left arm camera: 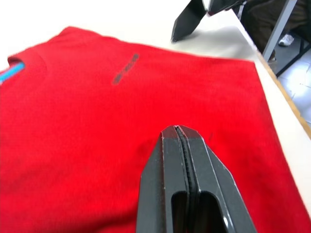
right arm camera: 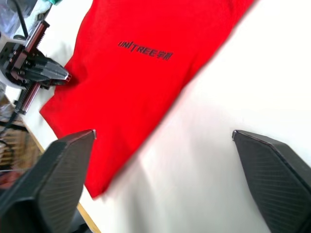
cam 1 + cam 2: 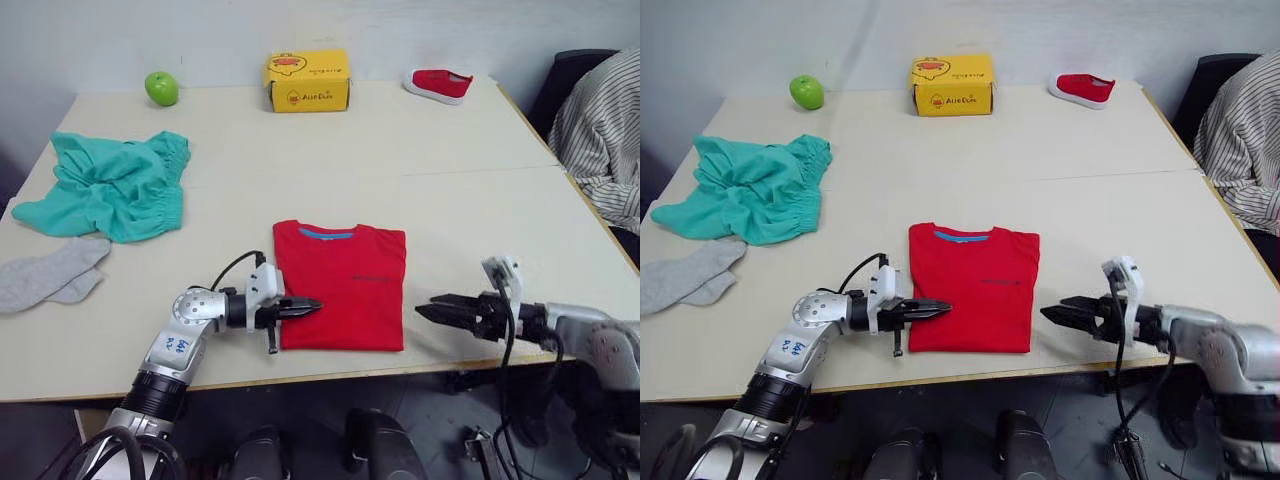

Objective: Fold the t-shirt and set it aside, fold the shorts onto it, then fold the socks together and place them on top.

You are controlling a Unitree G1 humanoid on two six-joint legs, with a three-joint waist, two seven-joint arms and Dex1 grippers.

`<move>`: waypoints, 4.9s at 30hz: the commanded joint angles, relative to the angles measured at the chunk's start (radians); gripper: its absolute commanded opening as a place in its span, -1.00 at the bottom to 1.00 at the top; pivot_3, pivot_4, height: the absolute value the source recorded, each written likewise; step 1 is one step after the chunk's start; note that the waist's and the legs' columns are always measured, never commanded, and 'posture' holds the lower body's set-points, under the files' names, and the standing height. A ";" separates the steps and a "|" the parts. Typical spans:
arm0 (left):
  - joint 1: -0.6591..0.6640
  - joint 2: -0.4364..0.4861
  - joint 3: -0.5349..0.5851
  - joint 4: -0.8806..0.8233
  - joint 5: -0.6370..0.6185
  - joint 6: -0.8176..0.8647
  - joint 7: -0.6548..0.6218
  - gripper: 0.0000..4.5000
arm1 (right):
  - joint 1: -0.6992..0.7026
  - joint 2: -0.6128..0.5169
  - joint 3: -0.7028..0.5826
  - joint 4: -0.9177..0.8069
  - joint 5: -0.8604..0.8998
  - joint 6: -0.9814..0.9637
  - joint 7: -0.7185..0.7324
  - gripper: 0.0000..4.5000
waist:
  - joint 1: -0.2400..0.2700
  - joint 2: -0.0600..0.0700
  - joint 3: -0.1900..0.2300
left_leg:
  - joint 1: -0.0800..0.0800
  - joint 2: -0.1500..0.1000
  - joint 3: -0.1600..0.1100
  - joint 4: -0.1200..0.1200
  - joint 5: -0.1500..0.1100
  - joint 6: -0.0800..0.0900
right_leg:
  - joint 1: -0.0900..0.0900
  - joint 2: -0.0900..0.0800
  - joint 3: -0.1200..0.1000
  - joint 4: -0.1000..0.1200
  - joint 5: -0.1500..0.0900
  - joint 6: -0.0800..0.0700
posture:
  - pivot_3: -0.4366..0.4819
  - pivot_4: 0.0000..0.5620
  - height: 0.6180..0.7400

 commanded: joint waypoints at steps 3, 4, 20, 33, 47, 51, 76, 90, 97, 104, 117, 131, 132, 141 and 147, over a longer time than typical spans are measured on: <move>-0.006 -0.020 0.051 0.015 -0.040 -0.052 -0.002 -1.00 | -0.127 0.106 0.177 0.091 -0.061 0.104 -0.010 0.99 | -0.008 -0.004 -0.003 | 0.001 0.001 0.001 0.000 0.000 -0.001 | 0.000 0.001 0.000 0.000 0.000 0.000 | -0.05 -0.47 1.00; -0.005 -0.024 0.059 0.019 -0.046 -0.060 -0.004 -1.00 | -0.150 0.132 0.189 0.101 -0.064 0.118 -0.012 0.99 | -0.009 -0.005 -0.003 | 0.001 0.003 0.002 0.000 0.000 -0.002 | 0.000 0.001 0.000 0.000 0.001 -0.001 | -0.05 -0.47 1.00; 0.008 0.015 0.100 0.193 -0.008 -0.226 -0.065 -1.00 | -0.257 0.281 0.231 0.204 -0.172 0.154 -0.029 -0.28 | -0.026 -0.007 -0.008 | 0.001 0.010 0.009 -0.001 0.001 -0.012 | -0.005 0.005 -0.002 0.002 -0.001 -0.005 | -0.05 -0.47 1.00; 0.009 0.016 0.090 0.200 0.015 -0.235 -0.059 -1.00 | -0.214 0.118 0.188 0.145 -0.179 0.161 0.012 -0.90 | 0.012 -0.007 -0.009 | 0.000 0.003 0.010 0.000 -0.002 -0.006 | -0.006 0.001 -0.001 0.000 0.001 -0.002 | -0.05 -0.47 1.00; -0.004 -0.018 0.057 0.088 -0.013 -0.162 -0.061 -1.00 | -0.133 0.004 0.036 0.130 -0.092 0.265 0.033 0.79 | 0.034 -0.007 -0.009 | -0.002 -0.003 0.011 0.001 -0.003 0.001 | -0.005 -0.005 0.000 -0.003 0.004 0.004 | -0.05 -0.47 1.00; -0.018 -0.026 0.041 0.106 0.022 -0.152 -0.037 -1.00 | -0.121 0.046 0.004 0.142 -0.040 0.335 0.022 0.99 | 0.030 -0.007 -0.009 | -0.002 -0.005 0.011 0.001 -0.005 0.007 | -0.004 -0.008 0.000 -0.005 0.006 0.006 | -0.05 -0.47 1.00; -0.012 0.007 0.018 0.110 0.082 -0.070 0.007 -1.00 | -0.197 0.342 0.131 0.252 -0.136 0.196 -0.021 0.56 | -0.022 -0.007 -0.021 | 0.001 0.007 0.012 0.000 -0.004 -0.005 | -0.005 0.001 0.000 -0.003 0.002 0.000 | -0.05 -0.47 1.00; 0.040 0.027 0.070 0.010 0.002 -0.045 -0.009 -1.00 | -0.159 0.224 0.067 0.141 -0.159 0.220 -0.092 -0.99 | 0.011 -0.013 -0.025 | 0.000 0.001 0.011 0.001 -0.007 0.003 | -0.004 -0.003 0.001 -0.005 0.004 0.002 | -0.05 -0.47 1.00; 0.109 0.140 0.198 -0.232 -0.222 0.189 -0.059 -0.50 | -0.151 0.072 -0.023 0.145 -0.146 0.238 -0.084 -1.00 | 0.036 -0.007 -0.021 | -0.005 -0.006 0.009 0.001 -0.006 0.006 | -0.005 -0.016 0.001 -0.007 0.005 0.004 | -0.05 -0.47 1.00; 0.216 0.259 0.338 -0.405 -0.383 0.318 -0.087 0.36 | -0.151 -0.182 -0.006 0.372 -0.237 0.055 0.049 -1.00 | 0.031 -0.001 -0.017 | -0.008 -0.008 0.013 0.000 -0.009 0.010 | -0.006 -0.013 -0.001 -0.016 0.008 0.009 | -0.05 -0.47 1.00; 0.387 0.356 0.496 -0.516 -0.458 0.367 -0.103 0.99 | -0.546 -0.267 0.293 1.140 -0.762 -0.804 0.295 -1.00 | -0.003 0.010 -0.006 | -0.007 -0.004 0.017 0.000 -0.008 0.005 | -0.007 -0.002 0.003 -0.019 0.010 0.013 | -0.05 -0.47 1.00; 0.409 0.370 0.514 -0.568 -0.464 0.398 -0.058 1.00 | -0.657 -0.269 0.216 1.301 -0.883 -0.889 0.223 0.15 | -0.006 0.013 -0.004 | -0.006 -0.002 0.019 0.001 -0.007 0.002 | -0.008 0.000 0.006 -0.016 0.008 0.010 | -0.05 -0.47 1.00; 0.404 0.369 0.515 -0.567 -0.464 0.395 -0.057 1.00 | -0.653 -0.282 0.210 1.299 -0.888 -0.909 0.213 0.31 | -0.006 0.013 -0.004 | -0.006 -0.002 0.019 0.001 -0.007 0.002 | -0.008 0.000 0.006 -0.016 0.008 0.009 | -0.05 -0.47 1.00; 0.437 0.348 0.582 -0.473 -0.438 0.334 -0.045 1.00 | -0.532 -0.396 0.072 1.189 -0.809 -1.379 0.296 0.98 | -0.010 0.020 0.001 | -0.004 -0.004 0.021 0.001 -0.007 0.001 | -0.008 0.001 0.007 -0.015 0.008 0.009 | -0.05 -0.47 1.00; 0.515 0.304 0.664 -0.337 -0.351 0.233 0.021 1.00 | -0.177 -0.268 -0.110 0.646 -0.530 -1.401 0.431 0.98 | -0.034 0.018 0.002 | 0.003 -0.001 0.026 -0.001 -0.005 -0.003 | -0.007 0.005 0.014 -0.012 0.008 0.009 | -0.05 -0.47 1.00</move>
